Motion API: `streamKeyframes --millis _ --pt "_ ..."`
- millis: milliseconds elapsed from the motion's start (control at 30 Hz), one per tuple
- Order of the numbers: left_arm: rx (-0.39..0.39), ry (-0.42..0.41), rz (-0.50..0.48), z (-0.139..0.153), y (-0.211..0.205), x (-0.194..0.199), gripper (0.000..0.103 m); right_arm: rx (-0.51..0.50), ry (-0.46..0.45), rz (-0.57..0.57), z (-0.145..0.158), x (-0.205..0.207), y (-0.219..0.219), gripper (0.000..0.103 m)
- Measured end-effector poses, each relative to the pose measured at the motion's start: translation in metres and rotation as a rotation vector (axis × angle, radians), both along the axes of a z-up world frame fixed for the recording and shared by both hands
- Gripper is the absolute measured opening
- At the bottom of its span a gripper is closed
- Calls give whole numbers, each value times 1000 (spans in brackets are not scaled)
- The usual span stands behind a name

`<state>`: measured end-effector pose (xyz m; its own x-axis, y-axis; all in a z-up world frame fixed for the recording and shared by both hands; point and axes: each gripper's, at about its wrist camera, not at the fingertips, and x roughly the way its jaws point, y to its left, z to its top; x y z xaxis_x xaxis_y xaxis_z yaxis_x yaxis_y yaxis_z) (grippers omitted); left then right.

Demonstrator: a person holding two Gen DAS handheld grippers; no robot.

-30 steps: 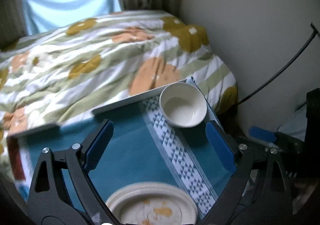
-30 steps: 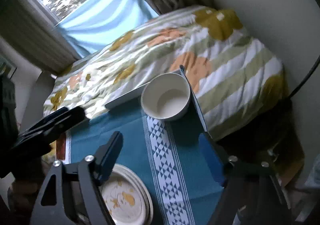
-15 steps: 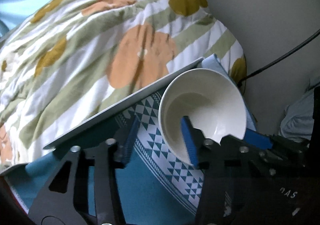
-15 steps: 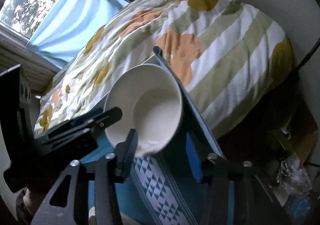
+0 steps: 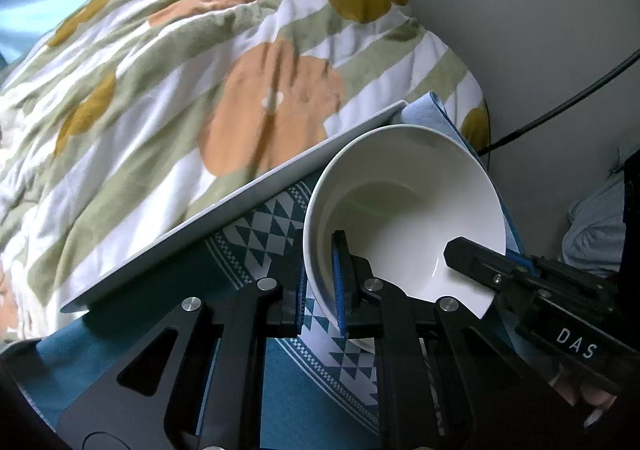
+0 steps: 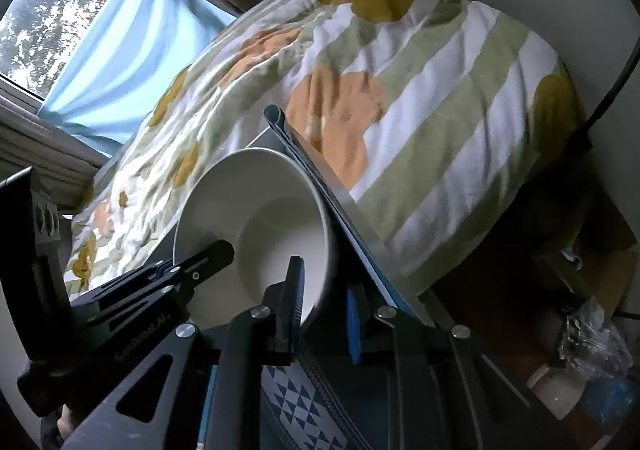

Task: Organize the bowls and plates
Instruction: 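Lower the small bowl onto the bowls in the taupe dish and open both tools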

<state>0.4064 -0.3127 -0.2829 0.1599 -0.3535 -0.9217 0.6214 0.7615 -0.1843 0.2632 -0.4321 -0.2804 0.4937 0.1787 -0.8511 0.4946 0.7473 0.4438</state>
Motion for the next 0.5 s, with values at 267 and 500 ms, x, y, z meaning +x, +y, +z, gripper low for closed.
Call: streamKeyframes --millis 267,500 --pt "-8 -78 44 37 11 -16 10 -48 -56 71 28 -6 10 17" --pt "-61 -183 182 109 58 -54 10 -92 -143 200 88 -20 39 17"
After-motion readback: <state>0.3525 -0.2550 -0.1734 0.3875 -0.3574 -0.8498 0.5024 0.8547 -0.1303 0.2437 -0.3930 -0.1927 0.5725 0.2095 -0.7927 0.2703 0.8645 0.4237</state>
